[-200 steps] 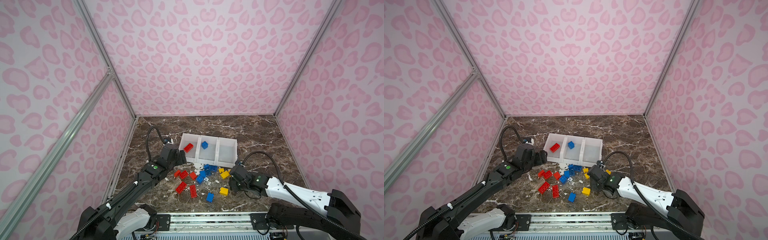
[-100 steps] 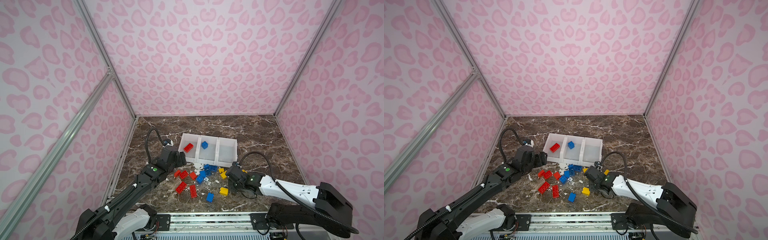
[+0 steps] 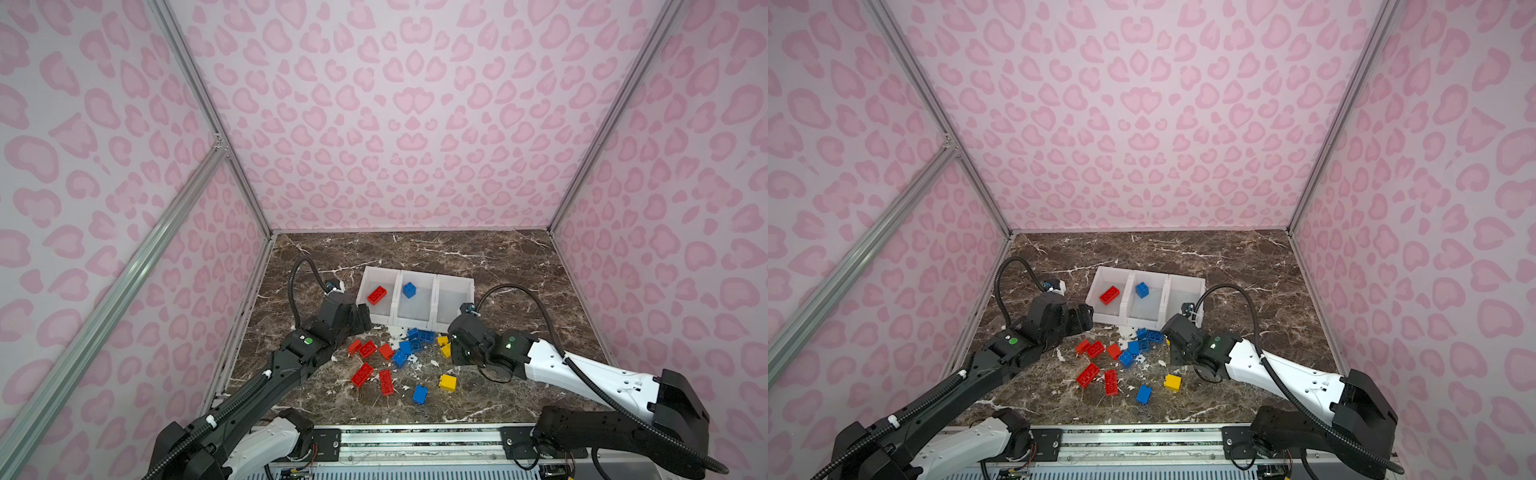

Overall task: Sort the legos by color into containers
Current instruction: 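Lift the yellow brick and drop it into the compartment nearest the right gripper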

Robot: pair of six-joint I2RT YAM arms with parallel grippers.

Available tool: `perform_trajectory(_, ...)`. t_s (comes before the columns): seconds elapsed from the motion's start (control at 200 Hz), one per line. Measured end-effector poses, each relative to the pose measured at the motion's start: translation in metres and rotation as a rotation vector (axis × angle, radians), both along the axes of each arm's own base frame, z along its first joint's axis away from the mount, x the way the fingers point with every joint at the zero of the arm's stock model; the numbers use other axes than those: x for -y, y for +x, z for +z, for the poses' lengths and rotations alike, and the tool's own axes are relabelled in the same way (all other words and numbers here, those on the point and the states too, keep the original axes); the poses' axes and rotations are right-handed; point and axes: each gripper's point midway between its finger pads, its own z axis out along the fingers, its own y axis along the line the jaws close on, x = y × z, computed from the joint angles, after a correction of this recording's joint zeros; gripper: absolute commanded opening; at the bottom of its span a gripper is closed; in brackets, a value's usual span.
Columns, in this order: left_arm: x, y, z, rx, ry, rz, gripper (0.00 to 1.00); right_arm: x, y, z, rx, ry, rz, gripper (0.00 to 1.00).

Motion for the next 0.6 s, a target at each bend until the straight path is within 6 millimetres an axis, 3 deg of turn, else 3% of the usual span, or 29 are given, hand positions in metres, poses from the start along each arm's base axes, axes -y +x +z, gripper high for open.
perform_trajectory(0.085, -0.001, -0.002, 0.000, 0.001, -0.002, -0.001, 0.86, 0.003, 0.025, 0.015, 0.034, -0.012, -0.017, 0.32)
perform_trajectory(0.225, -0.003, -0.007, -0.003, -0.007, -0.003, 0.001, 0.86, 0.009, 0.066, 0.020, 0.050, -0.056, -0.036, 0.32)
perform_trajectory(0.375, -0.004, -0.013, -0.006, -0.016, -0.011, -0.001, 0.86, 0.008, 0.101, 0.004, -0.002, -0.086, -0.019, 0.32)
perform_trajectory(0.51, -0.006, -0.019, -0.012, -0.029, -0.015, 0.002, 0.86, 0.007, 0.115, -0.015, -0.049, -0.106, 0.003, 0.33)
perform_trajectory(0.565, -0.006, -0.021, -0.013, -0.031, -0.017, 0.003, 0.86, 0.007, 0.118, -0.019, -0.061, -0.108, 0.010, 0.38)
perform_trajectory(0.6, -0.007, -0.022, -0.013, -0.031, -0.020, 0.004, 0.86, 0.008, 0.120, -0.020, -0.063, -0.110, 0.010, 0.46)
